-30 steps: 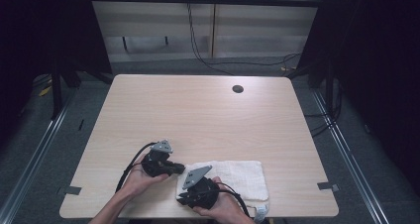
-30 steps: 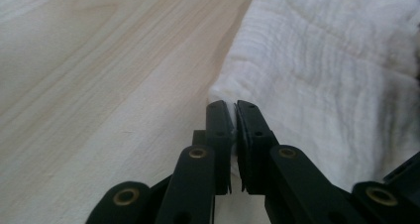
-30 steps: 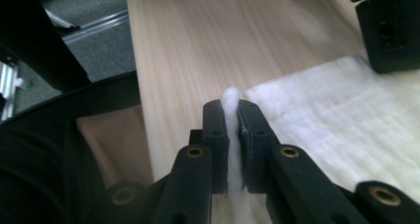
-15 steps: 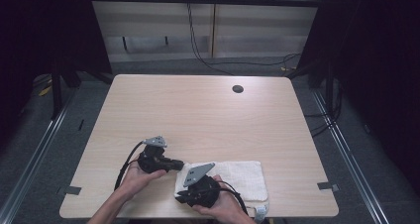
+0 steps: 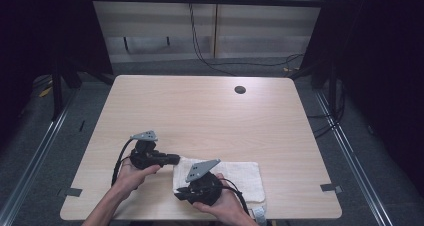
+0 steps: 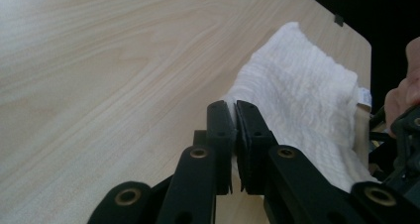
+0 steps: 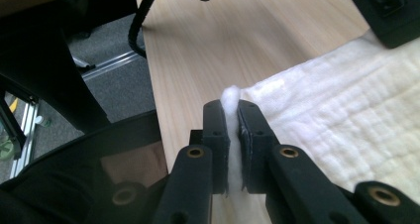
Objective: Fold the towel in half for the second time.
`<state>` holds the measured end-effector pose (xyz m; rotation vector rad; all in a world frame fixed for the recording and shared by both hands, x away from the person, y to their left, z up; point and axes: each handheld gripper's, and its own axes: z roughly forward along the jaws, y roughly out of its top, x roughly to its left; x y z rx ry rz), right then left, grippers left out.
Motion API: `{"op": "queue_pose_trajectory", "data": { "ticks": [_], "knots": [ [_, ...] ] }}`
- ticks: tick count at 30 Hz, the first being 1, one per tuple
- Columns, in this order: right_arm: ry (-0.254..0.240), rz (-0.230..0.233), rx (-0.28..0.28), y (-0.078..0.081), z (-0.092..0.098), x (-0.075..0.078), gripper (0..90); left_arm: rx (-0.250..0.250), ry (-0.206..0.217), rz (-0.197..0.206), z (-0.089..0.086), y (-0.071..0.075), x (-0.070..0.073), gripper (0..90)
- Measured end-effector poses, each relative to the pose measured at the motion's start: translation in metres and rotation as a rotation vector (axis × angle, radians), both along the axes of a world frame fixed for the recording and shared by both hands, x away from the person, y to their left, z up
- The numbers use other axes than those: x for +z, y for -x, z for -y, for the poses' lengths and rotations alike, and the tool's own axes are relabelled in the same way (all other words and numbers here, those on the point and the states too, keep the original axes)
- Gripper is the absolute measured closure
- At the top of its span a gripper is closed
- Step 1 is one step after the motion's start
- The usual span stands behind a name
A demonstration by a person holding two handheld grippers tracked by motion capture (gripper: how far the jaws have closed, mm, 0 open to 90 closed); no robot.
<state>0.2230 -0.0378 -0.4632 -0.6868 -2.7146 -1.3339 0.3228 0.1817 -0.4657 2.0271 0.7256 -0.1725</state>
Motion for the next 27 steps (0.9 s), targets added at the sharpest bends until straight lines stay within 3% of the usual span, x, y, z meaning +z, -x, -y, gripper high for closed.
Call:
{"op": "queue_pose_trajectory", "data": {
  "ticks": [6, 10, 18, 27],
  "knots": [
    [-0.023, 0.003, 0.001, -0.002, -0.003, 0.006, 83.7, 0.019, 0.009, 0.015, -0.007, 0.000, 0.005, 85.7],
    [-0.039, 0.018, 0.008, -0.004, -0.009, 0.012, 83.8, 0.039, 0.038, 0.020, -0.017, 0.001, 0.010, 85.7],
    [-0.062, 0.048, 0.013, -0.007, -0.020, 0.020, 83.9, 0.070, 0.044, 0.038, -0.029, 0.000, 0.016, 85.7],
    [-0.097, 0.038, 0.007, -0.013, -0.034, 0.023, 84.0, 0.094, 0.050, 0.056, -0.038, -0.001, 0.021, 85.7]
  ]
}}
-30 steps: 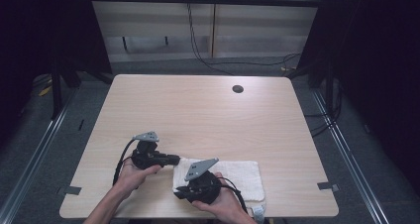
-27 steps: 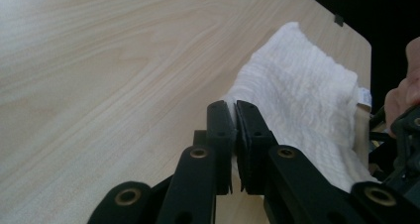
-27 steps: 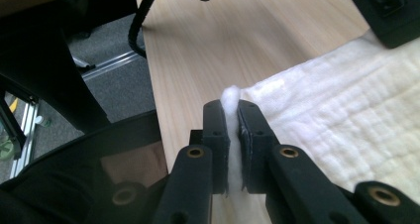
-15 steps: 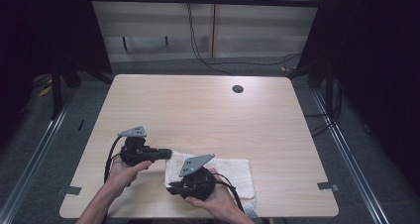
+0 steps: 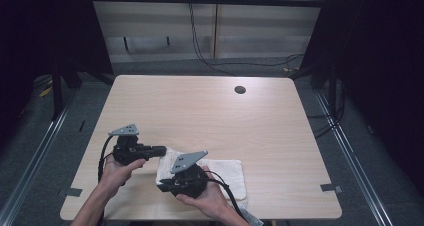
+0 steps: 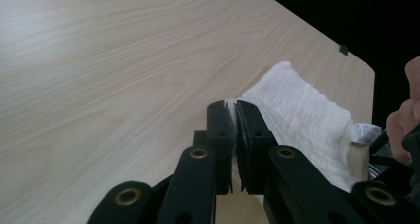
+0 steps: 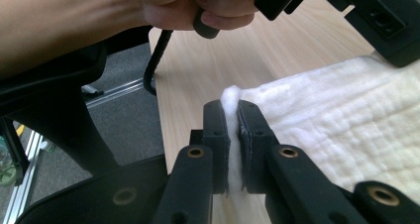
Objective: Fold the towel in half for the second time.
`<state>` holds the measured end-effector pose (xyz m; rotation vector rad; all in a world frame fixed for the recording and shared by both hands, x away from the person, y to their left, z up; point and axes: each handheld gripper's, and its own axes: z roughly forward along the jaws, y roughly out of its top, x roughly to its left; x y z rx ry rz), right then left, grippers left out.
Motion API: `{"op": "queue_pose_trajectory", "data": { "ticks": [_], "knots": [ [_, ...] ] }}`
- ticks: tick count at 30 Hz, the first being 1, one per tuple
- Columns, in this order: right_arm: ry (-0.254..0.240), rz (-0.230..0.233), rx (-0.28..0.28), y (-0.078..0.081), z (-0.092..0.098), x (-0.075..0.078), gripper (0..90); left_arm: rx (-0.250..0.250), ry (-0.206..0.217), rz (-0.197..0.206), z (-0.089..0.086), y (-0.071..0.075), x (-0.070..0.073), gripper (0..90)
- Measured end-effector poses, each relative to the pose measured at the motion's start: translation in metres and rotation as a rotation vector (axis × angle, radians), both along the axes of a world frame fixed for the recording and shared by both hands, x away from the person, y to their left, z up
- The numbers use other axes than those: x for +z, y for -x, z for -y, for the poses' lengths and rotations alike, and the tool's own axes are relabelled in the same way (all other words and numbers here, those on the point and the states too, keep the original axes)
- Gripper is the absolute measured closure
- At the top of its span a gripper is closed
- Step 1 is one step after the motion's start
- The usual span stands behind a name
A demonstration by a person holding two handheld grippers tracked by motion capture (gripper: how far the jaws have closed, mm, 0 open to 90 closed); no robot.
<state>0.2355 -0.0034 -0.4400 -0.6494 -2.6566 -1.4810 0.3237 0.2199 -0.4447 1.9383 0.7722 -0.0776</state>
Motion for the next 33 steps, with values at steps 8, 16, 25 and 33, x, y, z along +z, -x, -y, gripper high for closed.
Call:
{"op": "queue_pose_trajectory", "data": {
  "ticks": [8, 16, 25, 33],
  "knots": [
    [-0.020, 0.010, -0.008, -0.003, -0.004, 0.007, 84.0, 0.014, -0.011, 0.020, -0.008, -0.003, 0.004, 85.8],
    [-0.047, 0.029, 0.016, -0.005, -0.018, 0.018, 84.0, 0.053, -0.027, 0.038, -0.031, 0.004, 0.012, 85.8],
    [-0.098, 0.065, 0.039, -0.004, -0.034, 0.031, 84.1, 0.091, -0.047, 0.076, -0.054, 0.014, 0.025, 85.9],
    [-0.076, 0.046, 0.019, -0.001, -0.029, 0.013, 84.2, 0.064, -0.062, 0.056, -0.034, 0.007, 0.015, 86.2]
  ]
}}
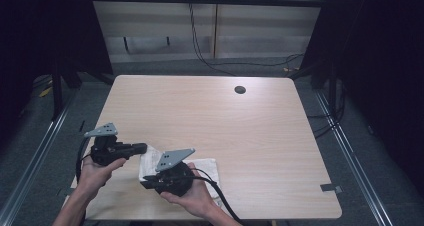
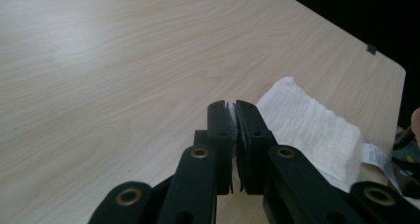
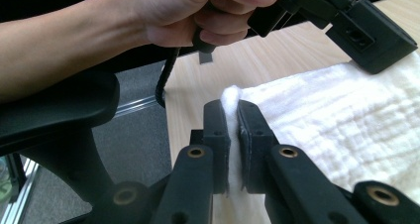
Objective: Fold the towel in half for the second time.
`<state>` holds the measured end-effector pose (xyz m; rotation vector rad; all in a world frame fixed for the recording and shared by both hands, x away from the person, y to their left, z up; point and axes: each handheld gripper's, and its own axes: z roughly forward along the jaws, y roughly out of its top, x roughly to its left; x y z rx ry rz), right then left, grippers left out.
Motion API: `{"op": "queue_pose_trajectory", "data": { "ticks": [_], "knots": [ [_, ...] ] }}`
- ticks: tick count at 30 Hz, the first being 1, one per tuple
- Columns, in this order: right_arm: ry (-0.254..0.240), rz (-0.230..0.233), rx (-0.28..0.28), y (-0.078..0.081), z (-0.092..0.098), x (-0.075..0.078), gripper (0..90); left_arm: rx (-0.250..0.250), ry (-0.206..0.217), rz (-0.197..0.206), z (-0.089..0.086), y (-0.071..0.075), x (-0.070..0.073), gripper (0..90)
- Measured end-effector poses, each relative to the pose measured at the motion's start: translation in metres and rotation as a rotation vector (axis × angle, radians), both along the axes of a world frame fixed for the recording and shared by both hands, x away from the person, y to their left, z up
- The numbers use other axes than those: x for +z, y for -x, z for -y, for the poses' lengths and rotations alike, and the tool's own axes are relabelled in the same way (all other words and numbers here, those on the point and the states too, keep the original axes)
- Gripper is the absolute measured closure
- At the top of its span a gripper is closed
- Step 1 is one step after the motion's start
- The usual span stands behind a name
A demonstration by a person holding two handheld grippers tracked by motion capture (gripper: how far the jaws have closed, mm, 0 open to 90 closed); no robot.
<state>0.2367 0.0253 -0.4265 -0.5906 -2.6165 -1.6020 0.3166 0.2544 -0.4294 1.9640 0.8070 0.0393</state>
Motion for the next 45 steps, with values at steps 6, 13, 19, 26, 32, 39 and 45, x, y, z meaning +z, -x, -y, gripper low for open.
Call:
{"op": "queue_pose_trajectory", "data": {
  "ticks": [6, 13, 19, 26, 32, 39, 45],
  "knots": [
    [-0.004, 0.010, -0.025, 0.004, 0.013, 0.003, 84.1, -0.037, 0.005, -0.002, 0.022, -0.004, 0.003, 86.2],
    [-0.006, 0.013, -0.061, 0.003, 0.026, 0.007, 84.0, -0.051, -0.003, -0.001, 0.039, -0.010, 0.007, 86.2],
    [0.017, 0.010, -0.078, 0.005, 0.039, 0.002, 84.0, -0.065, -0.015, -0.017, 0.050, -0.013, -0.001, 86.2],
    [0.014, 0.015, -0.099, 0.008, 0.051, 0.004, 83.9, -0.093, -0.022, -0.010, 0.066, -0.015, 0.003, 86.3],
    [0.041, 0.006, -0.123, 0.008, 0.067, -0.002, 83.9, -0.114, -0.051, -0.024, 0.081, -0.019, -0.008, 86.2],
    [0.059, -0.022, -0.151, 0.008, 0.084, -0.012, 83.8, -0.125, -0.070, -0.047, 0.094, -0.021, -0.018, 86.2],
    [0.076, -0.019, -0.164, 0.015, 0.091, -0.014, 83.7, -0.144, -0.064, -0.052, 0.106, -0.019, -0.020, 86.2]
  ]
}}
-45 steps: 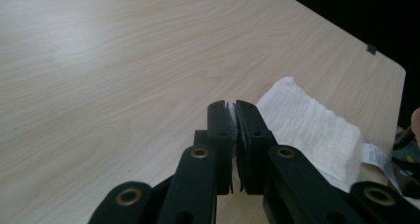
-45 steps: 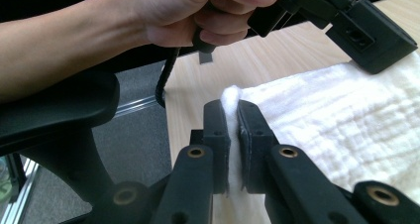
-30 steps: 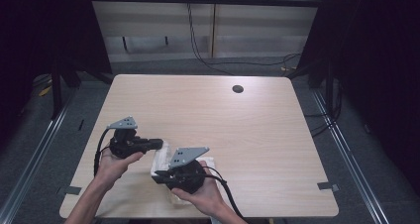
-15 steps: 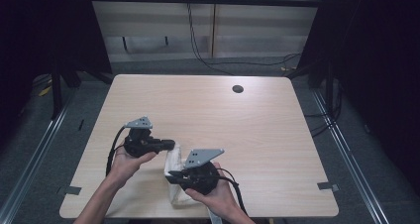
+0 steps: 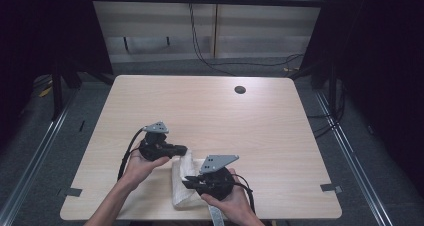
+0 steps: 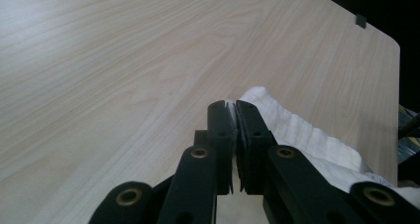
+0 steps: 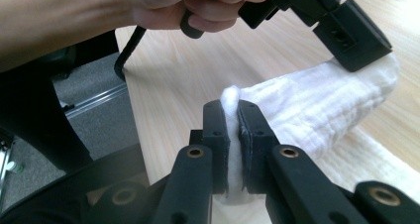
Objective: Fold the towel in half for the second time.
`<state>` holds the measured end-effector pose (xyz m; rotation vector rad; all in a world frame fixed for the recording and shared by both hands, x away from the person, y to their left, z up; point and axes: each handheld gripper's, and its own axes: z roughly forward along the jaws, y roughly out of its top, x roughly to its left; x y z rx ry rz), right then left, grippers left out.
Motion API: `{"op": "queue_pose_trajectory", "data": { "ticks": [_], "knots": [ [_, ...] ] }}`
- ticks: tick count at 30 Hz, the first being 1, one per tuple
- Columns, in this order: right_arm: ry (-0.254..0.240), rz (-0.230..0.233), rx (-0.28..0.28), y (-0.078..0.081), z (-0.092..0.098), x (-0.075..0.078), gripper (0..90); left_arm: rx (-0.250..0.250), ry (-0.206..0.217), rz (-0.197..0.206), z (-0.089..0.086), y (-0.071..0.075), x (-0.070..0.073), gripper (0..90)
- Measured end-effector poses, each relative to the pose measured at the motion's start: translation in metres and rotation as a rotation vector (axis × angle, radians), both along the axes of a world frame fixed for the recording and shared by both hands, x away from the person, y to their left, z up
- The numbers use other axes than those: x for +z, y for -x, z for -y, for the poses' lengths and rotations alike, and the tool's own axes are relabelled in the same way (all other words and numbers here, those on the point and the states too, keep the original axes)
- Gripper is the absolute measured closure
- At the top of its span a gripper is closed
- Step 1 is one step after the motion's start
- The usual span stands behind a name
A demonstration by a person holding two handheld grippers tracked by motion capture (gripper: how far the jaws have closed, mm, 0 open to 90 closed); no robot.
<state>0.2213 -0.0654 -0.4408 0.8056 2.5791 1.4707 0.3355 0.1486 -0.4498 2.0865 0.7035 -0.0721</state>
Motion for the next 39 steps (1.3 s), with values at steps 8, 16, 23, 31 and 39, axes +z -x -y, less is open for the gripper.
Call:
{"op": "queue_pose_trajectory", "data": {
  "ticks": [8, 16, 23, 31, 39],
  "knots": [
    [0.008, -0.012, -0.014, 0.004, 0.010, -0.011, 83.5, -0.011, -0.012, -0.015, 0.012, 0.000, -0.008, 86.1],
    [0.040, -0.050, -0.029, 0.004, 0.022, -0.022, 83.0, -0.024, -0.035, -0.043, 0.024, -0.004, -0.018, 85.9],
    [0.074, -0.077, -0.041, 0.003, 0.033, -0.033, 80.8, -0.033, -0.057, -0.066, 0.035, -0.006, -0.030, 84.5],
    [0.129, -0.096, -0.065, 0.004, 0.040, -0.045, 76.3, -0.030, -0.034, -0.094, 0.041, -0.005, -0.037, 82.3],
    [0.134, -0.083, -0.066, 0.007, 0.045, -0.044, 68.6, -0.032, 0.007, -0.093, 0.047, -0.006, -0.035, 77.5]
  ]
}}
